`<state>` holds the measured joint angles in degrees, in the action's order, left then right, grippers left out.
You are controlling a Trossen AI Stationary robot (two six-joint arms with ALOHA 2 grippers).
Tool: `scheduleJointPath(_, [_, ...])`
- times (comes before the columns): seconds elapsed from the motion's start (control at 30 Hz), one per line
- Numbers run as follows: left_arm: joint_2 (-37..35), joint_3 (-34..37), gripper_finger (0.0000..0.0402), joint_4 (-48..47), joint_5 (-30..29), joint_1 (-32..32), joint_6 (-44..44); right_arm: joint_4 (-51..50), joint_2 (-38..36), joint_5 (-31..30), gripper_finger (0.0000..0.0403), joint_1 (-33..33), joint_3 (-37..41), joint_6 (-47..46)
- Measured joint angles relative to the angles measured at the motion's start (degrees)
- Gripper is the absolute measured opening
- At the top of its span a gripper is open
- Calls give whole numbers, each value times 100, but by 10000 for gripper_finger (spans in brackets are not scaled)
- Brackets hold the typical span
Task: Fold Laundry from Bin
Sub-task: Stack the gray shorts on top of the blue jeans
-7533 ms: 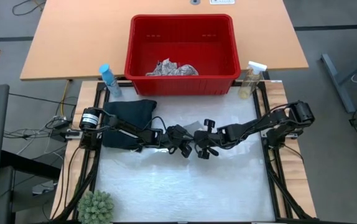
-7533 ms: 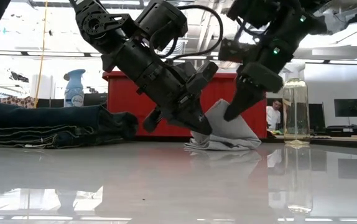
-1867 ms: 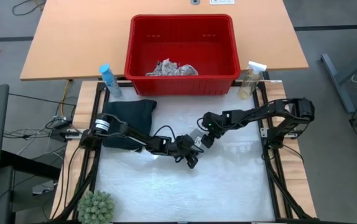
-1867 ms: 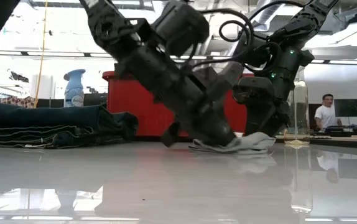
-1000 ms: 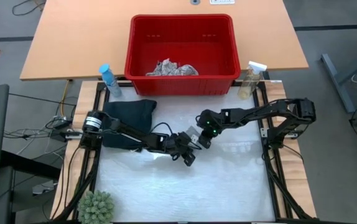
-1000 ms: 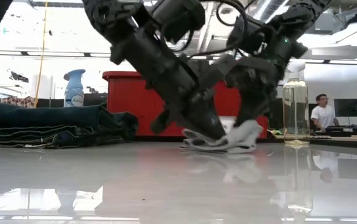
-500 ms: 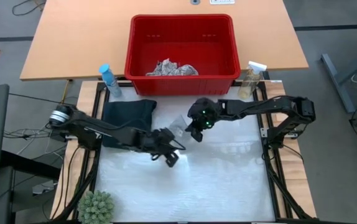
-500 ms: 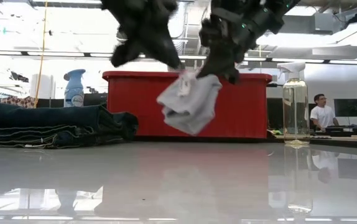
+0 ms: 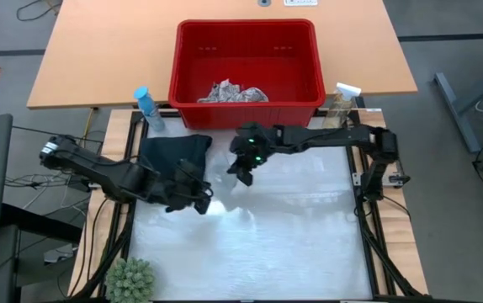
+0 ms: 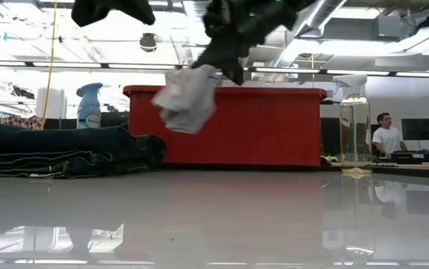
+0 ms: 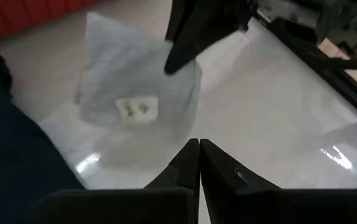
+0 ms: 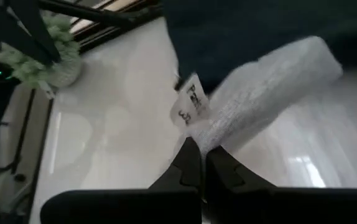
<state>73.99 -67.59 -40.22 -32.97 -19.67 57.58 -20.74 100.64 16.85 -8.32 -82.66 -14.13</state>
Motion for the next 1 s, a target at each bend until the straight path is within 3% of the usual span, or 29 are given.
scheduleJointPath(0.47, [-582,0,0,-571,-193,-334,207,-478,2433,1496,23,63,-3357,259])
scheduleJointPath(0.73, [-1188,0,0,-568,-426,-706,342,-356,3640,1777,23,68,-5167,36])
scheduleJointPath(1.0, [-1691,-2,0,-582,-1263,-1033,328,1289,4099,1963,23,-174,-5074,-1014])
